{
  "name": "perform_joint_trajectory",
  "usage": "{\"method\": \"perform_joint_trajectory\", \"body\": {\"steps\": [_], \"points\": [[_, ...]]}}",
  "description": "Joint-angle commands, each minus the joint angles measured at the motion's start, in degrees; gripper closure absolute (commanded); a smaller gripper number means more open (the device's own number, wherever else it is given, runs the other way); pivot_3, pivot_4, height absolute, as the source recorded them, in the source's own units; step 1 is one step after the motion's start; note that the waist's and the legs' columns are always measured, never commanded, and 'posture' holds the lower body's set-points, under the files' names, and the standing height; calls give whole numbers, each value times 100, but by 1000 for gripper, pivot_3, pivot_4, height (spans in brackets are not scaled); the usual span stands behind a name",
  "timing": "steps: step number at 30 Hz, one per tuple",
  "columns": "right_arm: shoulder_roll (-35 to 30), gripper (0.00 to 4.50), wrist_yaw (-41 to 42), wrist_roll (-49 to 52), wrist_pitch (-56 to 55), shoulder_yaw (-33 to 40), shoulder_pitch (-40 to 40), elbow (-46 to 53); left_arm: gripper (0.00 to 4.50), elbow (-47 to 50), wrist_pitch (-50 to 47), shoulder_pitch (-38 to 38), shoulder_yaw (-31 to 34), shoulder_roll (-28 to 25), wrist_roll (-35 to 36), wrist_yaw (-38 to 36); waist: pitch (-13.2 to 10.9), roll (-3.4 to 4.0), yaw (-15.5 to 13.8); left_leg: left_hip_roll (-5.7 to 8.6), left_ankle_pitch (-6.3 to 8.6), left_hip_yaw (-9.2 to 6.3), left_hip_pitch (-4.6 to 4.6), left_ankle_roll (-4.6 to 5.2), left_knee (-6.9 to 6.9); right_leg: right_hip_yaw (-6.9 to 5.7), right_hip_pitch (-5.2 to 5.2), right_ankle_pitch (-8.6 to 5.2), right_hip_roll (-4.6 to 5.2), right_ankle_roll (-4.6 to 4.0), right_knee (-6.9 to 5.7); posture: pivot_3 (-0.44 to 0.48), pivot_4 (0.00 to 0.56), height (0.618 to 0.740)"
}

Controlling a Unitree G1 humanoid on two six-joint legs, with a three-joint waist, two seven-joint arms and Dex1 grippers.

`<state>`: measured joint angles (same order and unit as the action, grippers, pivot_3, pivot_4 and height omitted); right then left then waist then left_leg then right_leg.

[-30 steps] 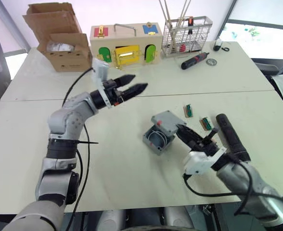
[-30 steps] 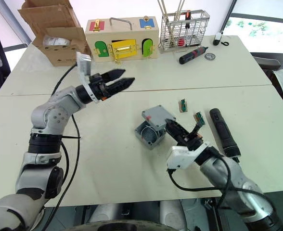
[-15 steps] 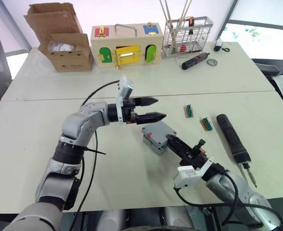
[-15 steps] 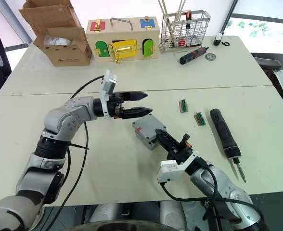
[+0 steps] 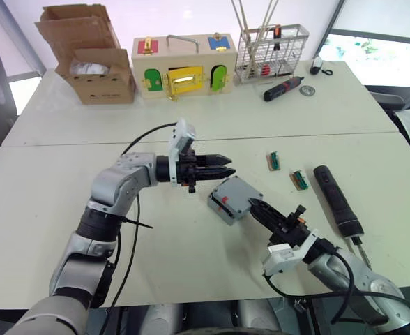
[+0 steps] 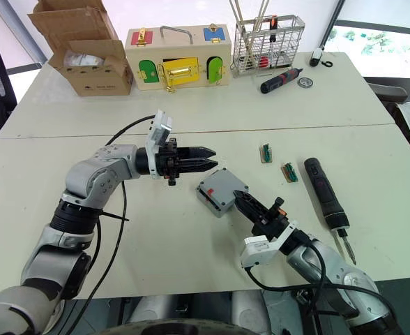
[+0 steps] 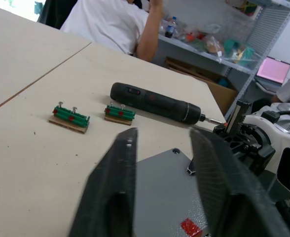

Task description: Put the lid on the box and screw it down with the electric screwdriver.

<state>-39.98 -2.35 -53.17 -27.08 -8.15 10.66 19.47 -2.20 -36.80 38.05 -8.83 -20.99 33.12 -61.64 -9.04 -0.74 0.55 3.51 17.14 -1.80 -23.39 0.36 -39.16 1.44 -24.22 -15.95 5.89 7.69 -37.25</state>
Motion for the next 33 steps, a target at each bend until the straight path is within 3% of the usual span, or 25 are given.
{"method": "perform_joint_trajectory", "body": {"steps": [1,27,30,32,33], "points": [[53,4396,-143,-81,-66,60,-80,81,2781,166,78,8,-11,40,-15,-42,0,0,-1,0,0,0,0,0,0,0,0,0,0,0,0,0,150,737],[209,4396,-213,-369,-207,-226,-383,-223,2781,153,240,-115,-245,110,-385,-35,1,1,3,0,0,0,1,0,0,0,0,0,0,0,0,0,150,737],[215,4396,-233,-393,-209,-230,-347,-211,3557,120,328,-156,-306,112,-485,-69,1,1,0,0,0,0,1,0,0,0,0,0,0,0,0,0,150,737],[218,4396,-244,-409,-204,-230,-286,-180,4449,84,388,-173,-355,109,-553,-95,1,1,-3,0,0,0,1,0,0,0,2,0,0,0,0,0,150,737],[216,4396,-254,-417,-203,-231,-258,-170,4449,70,431,-181,-390,98,-599,-118,1,1,-2,0,0,0,1,0,0,0,2,0,0,0,0,0,150,737]]}}
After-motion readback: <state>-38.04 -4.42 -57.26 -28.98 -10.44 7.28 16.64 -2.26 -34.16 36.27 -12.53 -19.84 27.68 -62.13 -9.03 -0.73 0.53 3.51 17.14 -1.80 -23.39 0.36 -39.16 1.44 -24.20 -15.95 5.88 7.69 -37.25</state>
